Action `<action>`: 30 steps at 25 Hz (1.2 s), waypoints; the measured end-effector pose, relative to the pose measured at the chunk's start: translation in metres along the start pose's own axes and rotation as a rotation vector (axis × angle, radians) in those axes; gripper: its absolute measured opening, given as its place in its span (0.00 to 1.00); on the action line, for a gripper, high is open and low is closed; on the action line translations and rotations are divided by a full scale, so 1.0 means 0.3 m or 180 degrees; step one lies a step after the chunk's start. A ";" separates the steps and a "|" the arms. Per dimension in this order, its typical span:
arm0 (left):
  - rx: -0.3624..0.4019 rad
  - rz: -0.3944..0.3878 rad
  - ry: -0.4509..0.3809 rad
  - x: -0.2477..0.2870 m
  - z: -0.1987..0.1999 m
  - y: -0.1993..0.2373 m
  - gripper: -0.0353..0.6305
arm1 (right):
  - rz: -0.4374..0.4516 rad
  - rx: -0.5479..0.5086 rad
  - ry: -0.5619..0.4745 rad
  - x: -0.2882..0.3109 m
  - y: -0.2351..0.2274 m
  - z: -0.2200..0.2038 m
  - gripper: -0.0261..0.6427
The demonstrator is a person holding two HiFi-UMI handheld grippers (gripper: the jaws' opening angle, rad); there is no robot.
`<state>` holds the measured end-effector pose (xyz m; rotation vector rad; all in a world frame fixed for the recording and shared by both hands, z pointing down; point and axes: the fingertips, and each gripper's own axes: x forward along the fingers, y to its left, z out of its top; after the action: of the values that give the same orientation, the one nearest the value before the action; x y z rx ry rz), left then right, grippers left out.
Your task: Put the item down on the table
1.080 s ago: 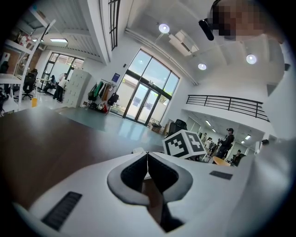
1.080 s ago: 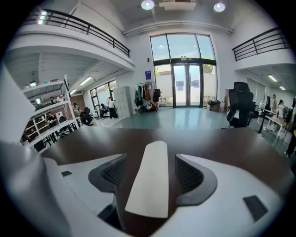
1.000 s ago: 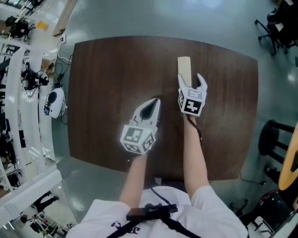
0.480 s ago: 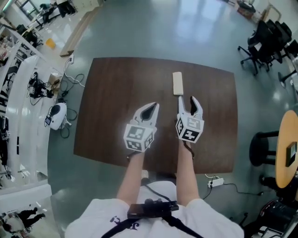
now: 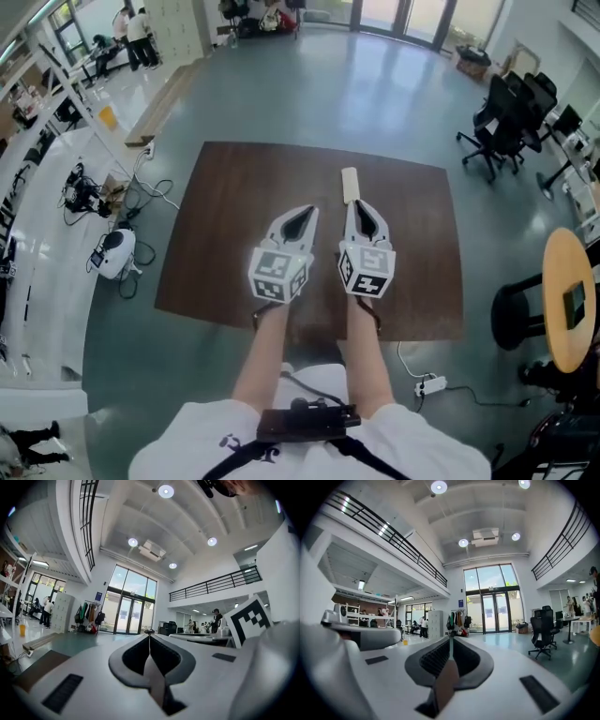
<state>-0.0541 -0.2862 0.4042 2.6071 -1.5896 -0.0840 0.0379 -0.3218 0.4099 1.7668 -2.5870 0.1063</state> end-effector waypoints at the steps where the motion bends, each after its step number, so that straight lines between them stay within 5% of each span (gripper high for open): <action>1: 0.0016 -0.0010 -0.0025 -0.024 0.015 -0.018 0.07 | 0.0029 -0.0022 -0.0020 -0.031 0.022 0.015 0.07; 16: 0.0150 0.0057 -0.0261 -0.313 0.103 -0.021 0.07 | 0.0075 -0.0149 -0.0351 -0.254 0.267 0.084 0.05; 30: -0.0004 0.0163 -0.0236 -0.355 0.064 0.047 0.07 | 0.0038 -0.0265 -0.0165 -0.252 0.293 -0.015 0.05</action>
<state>-0.1171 -0.1987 0.3869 2.5890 -1.6783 -0.1801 -0.0165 -0.2195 0.4064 1.7497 -2.5961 -0.0470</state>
